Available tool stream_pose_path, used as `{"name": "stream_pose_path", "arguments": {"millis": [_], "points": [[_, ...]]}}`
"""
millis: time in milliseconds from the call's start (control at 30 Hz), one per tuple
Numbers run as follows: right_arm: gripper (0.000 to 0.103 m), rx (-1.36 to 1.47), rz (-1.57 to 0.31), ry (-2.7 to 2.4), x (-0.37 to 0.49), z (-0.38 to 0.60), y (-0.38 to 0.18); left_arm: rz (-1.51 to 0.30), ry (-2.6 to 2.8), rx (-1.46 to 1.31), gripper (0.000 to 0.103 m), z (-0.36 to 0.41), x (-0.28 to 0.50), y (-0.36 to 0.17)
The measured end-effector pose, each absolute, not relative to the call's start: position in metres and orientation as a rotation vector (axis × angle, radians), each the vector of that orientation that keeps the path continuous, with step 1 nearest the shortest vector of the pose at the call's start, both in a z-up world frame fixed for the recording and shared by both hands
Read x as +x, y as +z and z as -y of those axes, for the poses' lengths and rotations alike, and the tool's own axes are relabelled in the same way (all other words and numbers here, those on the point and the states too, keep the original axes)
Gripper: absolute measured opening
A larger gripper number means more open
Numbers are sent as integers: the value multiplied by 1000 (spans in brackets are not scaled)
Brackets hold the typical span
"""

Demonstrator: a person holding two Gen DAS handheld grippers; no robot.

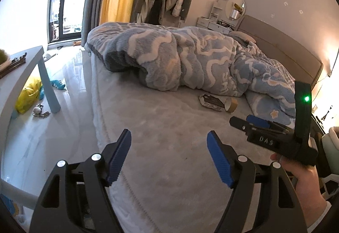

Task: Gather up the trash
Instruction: 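Move both tools from the bin back over the bed, then close the right tool on the tan tape roll while the left tool reaches the black Face pack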

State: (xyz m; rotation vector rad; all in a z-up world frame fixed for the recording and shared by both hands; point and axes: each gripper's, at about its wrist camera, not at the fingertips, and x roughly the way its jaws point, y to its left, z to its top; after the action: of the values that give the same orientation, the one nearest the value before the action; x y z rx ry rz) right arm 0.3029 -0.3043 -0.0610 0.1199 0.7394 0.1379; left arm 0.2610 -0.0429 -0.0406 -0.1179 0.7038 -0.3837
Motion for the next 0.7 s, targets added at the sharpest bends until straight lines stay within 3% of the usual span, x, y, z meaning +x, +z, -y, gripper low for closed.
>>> {"name": "stream_pose_path", "arguments": {"millis": [700], "points": [[68, 157, -782, 80, 377, 376, -87, -732, -427, -107, 78, 110, 325, -63]]}}
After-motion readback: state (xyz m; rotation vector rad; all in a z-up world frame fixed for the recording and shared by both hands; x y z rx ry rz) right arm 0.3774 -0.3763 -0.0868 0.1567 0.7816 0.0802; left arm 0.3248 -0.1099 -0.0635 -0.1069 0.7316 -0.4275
